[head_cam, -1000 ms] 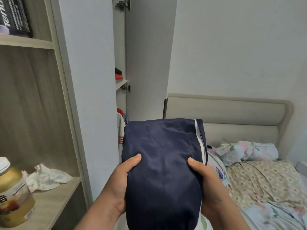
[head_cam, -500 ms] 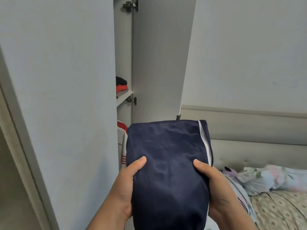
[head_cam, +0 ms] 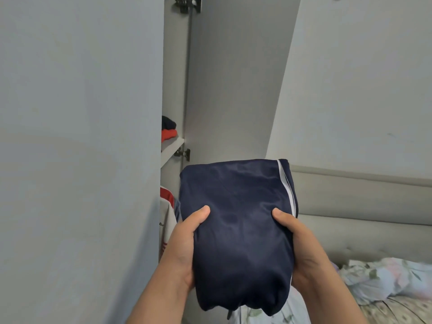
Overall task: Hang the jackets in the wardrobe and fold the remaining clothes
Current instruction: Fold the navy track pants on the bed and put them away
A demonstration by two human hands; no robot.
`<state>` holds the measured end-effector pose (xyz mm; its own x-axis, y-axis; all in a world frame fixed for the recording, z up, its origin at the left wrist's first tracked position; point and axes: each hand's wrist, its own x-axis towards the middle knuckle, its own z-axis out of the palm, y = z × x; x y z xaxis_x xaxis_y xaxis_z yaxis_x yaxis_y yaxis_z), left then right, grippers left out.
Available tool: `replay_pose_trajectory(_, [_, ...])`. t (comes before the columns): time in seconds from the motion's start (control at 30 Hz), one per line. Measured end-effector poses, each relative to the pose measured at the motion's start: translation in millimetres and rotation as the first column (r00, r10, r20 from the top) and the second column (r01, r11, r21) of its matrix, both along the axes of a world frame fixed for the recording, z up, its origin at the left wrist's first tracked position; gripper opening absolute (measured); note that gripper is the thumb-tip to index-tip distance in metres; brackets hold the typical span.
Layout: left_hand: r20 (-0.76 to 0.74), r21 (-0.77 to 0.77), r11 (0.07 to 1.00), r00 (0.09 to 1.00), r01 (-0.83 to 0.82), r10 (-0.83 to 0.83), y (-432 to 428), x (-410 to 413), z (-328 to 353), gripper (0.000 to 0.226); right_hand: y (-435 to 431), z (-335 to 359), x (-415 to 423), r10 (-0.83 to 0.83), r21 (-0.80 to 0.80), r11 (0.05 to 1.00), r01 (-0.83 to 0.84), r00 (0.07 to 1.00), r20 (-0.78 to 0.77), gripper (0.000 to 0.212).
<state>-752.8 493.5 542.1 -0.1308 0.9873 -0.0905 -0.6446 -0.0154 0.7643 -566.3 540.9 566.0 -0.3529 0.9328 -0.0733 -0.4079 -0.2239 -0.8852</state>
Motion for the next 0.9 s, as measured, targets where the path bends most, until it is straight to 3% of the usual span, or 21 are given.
replay_pose_trajectory(0.17, [-0.001, 0.026, 0.999, 0.999, -0.043, 0.043, 40, -16, 13, 0.054, 44, 11, -19, 0.019, 0.039, 0.999, -0.018, 0.999, -0.028, 0.032])
replay_pose_trajectory(0.3, [-0.053, 0.009, 0.993, 0.992, -0.114, 0.114, 81, -30, 16, 0.043, 90, 16, -36, 0.066, 0.095, 0.993, -0.062, 0.997, -0.033, 0.022])
replay_pose_trajectory(0.5, [-0.029, 0.034, 0.969, 0.969, -0.244, 0.245, 149, -52, 19, 0.052, 182, 14, -70, 0.14, 0.085, 0.987, -0.137, 0.99, -0.024, 0.03])
replay_pose_trajectory(0.67, [-0.041, 0.065, 0.91, 0.91, -0.41, 0.413, 206, -70, 25, 0.06, 256, 17, -102, 0.221, 0.126, 0.969, -0.215, 0.975, -0.039, 0.024])
replay_pose_trajectory(0.8, [-0.063, 0.077, 0.868, 0.867, -0.49, 0.495, 242, -85, 35, 0.066, 308, 22, -129, 0.291, 0.127, 0.951, -0.281, 0.954, -0.069, 0.04])
replay_pose_trajectory(0.9, [-0.074, 0.124, 0.828, 0.827, -0.547, 0.558, 262, -97, 43, 0.061, 339, 24, -150, 0.342, 0.15, 0.934, -0.325, 0.934, -0.103, 0.039])
